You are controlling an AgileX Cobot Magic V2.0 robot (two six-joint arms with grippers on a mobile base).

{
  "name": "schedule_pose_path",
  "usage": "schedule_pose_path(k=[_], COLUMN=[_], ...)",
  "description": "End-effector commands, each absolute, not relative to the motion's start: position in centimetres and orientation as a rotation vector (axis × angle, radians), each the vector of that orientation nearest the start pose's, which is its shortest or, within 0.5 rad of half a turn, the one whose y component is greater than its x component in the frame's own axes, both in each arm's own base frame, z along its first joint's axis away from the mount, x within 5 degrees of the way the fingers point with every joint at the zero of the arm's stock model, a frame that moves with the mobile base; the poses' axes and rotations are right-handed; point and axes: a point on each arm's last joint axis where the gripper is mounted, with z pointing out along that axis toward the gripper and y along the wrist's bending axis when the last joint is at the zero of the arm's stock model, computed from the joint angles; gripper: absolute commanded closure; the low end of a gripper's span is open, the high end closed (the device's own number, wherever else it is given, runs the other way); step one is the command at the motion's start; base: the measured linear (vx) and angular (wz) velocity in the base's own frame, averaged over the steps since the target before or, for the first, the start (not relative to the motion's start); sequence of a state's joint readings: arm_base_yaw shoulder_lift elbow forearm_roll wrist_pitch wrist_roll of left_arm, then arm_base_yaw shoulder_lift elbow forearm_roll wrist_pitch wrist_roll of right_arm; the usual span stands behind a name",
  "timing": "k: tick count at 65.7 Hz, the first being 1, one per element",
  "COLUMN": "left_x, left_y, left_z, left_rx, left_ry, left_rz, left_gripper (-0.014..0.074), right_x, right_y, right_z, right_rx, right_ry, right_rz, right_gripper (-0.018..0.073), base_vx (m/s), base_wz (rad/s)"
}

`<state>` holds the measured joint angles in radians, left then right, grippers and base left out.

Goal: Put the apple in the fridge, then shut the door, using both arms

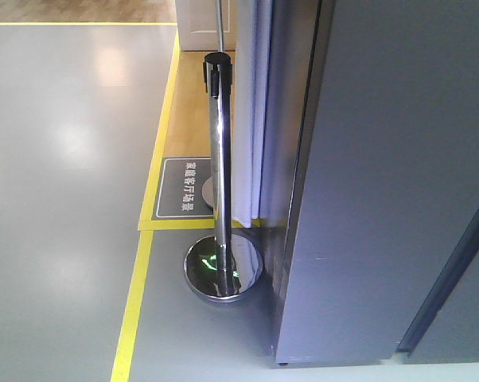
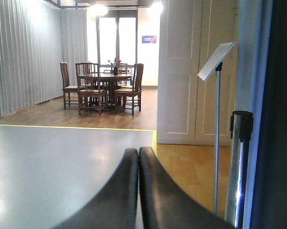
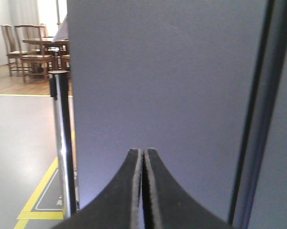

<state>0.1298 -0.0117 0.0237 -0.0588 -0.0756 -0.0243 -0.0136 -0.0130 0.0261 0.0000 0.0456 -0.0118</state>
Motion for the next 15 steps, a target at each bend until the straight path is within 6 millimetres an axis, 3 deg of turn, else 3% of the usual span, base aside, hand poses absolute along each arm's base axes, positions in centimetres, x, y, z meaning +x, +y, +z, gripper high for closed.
schedule_pose_path(k=[1, 15], left_x=[5.4, 5.4], left_y=[0.78, 0.78], left_z=[21.03, 21.03], left_rx=[-0.158, -0.158], left_ry=[1.352, 1.352], left_rz=[0.035, 0.035], left_gripper=[0.0602, 0.0602], right_x=[5.54, 5.54], right_y=[-0.11, -0.11], right_z=[20.74, 20.77], right_rx=[-0.001, -0.001], right_ry=[1.463, 1.463], right_rz=[-0.034, -0.034], right_gripper=[0.0561, 0.0561], base_vx=[0.0, 0.0], base_wz=[0.0, 0.0])
